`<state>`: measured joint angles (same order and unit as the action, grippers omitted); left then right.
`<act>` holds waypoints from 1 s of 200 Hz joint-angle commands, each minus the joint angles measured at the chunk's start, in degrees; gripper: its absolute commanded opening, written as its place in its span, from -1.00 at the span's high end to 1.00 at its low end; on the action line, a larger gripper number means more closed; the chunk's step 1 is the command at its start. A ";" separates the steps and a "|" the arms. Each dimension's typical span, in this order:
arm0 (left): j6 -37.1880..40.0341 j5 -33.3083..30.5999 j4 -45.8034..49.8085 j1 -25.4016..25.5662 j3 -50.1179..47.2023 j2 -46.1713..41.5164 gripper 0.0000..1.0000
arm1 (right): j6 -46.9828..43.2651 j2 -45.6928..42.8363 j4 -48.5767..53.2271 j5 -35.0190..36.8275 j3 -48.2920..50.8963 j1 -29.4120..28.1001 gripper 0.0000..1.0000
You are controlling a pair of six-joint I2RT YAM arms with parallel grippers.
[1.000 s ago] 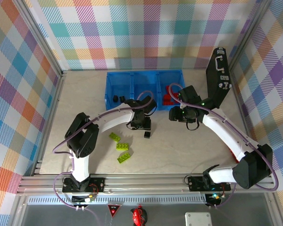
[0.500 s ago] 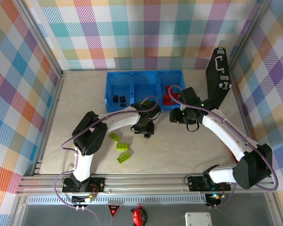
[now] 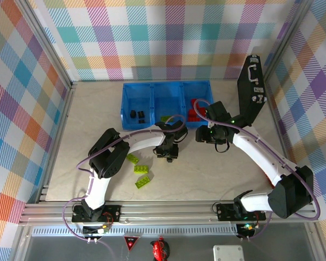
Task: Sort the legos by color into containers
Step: Pick up the lego from the center of the table.
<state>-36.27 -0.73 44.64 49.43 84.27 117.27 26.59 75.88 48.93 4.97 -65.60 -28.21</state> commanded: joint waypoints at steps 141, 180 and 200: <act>0.90 0.04 1.00 0.67 1.29 -1.22 0.46 | 0.38 -0.73 0.02 -0.04 0.48 -0.35 -0.14; 1.63 -1.43 1.79 -0.22 0.58 -3.08 0.47 | 0.32 -0.55 0.29 -0.04 0.30 -0.31 -0.13; 2.12 -1.62 2.00 -1.54 -0.27 -4.49 0.47 | 0.38 -0.64 0.28 -0.05 0.22 -0.36 -0.14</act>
<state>-35.18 -1.58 45.43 49.15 84.55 116.88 26.59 75.90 48.95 4.95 -65.56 -28.21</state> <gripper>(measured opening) 0.268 0.569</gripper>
